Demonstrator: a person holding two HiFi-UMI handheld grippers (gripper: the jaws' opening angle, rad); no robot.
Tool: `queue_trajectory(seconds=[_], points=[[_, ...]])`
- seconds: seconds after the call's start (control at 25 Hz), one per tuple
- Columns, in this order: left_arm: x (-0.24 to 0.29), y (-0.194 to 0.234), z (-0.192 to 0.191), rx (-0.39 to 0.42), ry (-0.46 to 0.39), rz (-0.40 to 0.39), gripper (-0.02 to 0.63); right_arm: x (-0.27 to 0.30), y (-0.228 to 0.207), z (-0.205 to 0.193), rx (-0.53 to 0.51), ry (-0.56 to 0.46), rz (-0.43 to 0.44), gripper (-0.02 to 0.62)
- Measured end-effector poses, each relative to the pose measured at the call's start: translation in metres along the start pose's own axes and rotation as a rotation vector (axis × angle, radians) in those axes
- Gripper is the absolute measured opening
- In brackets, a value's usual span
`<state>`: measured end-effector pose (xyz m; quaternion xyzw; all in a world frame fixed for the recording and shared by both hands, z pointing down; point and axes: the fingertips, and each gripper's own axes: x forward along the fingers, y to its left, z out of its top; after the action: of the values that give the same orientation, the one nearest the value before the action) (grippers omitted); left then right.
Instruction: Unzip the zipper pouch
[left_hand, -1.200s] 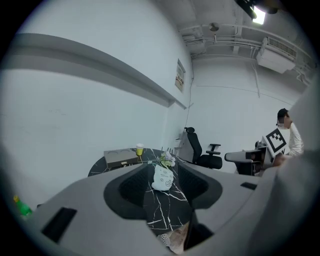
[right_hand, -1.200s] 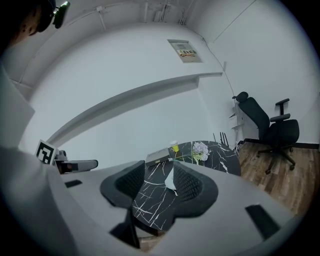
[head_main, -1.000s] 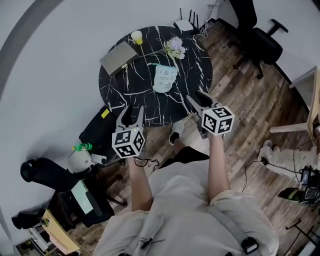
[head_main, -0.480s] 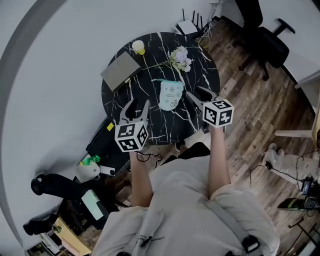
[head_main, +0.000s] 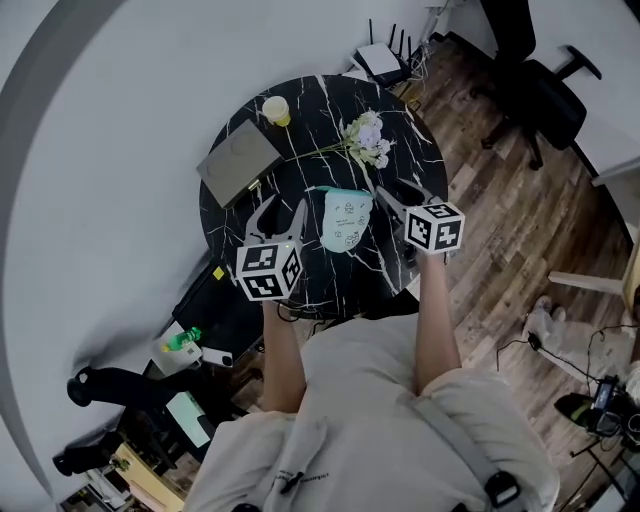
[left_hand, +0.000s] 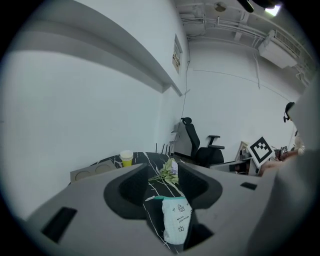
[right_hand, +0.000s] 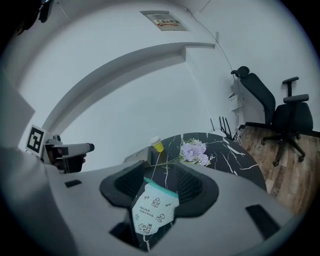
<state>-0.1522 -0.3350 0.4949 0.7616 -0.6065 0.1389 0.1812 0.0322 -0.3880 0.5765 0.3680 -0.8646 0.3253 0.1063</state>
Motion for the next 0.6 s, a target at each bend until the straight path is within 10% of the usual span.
queue_trajectory(seconds=[0.6], points=[[0.089, 0.004, -0.043, -0.045, 0.152, -0.057, 0.192, 0.078, -0.059, -0.084, 0.178, 0.242, 0.013, 0.212]])
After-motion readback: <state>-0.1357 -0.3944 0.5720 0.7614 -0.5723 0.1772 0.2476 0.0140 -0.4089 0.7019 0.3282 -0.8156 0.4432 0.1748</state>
